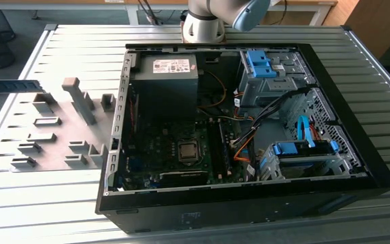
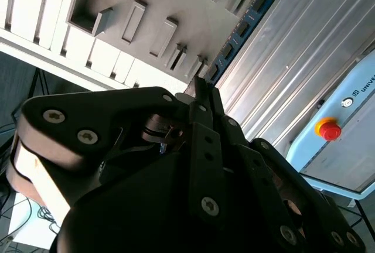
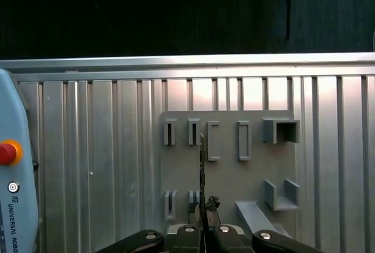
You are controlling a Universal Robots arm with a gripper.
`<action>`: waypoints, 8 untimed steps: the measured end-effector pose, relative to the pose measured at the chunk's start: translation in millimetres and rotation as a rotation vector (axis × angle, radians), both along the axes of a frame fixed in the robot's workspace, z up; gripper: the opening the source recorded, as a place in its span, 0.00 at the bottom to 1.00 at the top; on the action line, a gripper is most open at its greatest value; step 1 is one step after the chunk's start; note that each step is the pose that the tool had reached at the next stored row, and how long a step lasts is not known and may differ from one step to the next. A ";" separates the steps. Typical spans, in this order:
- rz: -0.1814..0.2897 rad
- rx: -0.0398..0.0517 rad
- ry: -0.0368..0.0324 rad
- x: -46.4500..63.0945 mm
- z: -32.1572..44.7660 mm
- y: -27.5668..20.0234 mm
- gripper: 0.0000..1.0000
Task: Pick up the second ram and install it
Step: 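Pick up the second ram and move it above second insertion slot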
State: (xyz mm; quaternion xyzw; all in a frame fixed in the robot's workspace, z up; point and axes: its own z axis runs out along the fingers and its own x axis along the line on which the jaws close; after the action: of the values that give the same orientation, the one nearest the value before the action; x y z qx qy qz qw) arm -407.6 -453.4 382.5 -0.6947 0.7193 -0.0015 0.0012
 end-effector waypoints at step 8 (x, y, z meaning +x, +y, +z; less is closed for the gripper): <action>0.000 0.0001 -0.0001 0.0 12.5 0.0 0.14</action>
State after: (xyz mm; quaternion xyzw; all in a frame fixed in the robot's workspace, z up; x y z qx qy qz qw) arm -407.6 -453.4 395.0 -0.6948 0.7192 -0.0015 0.0013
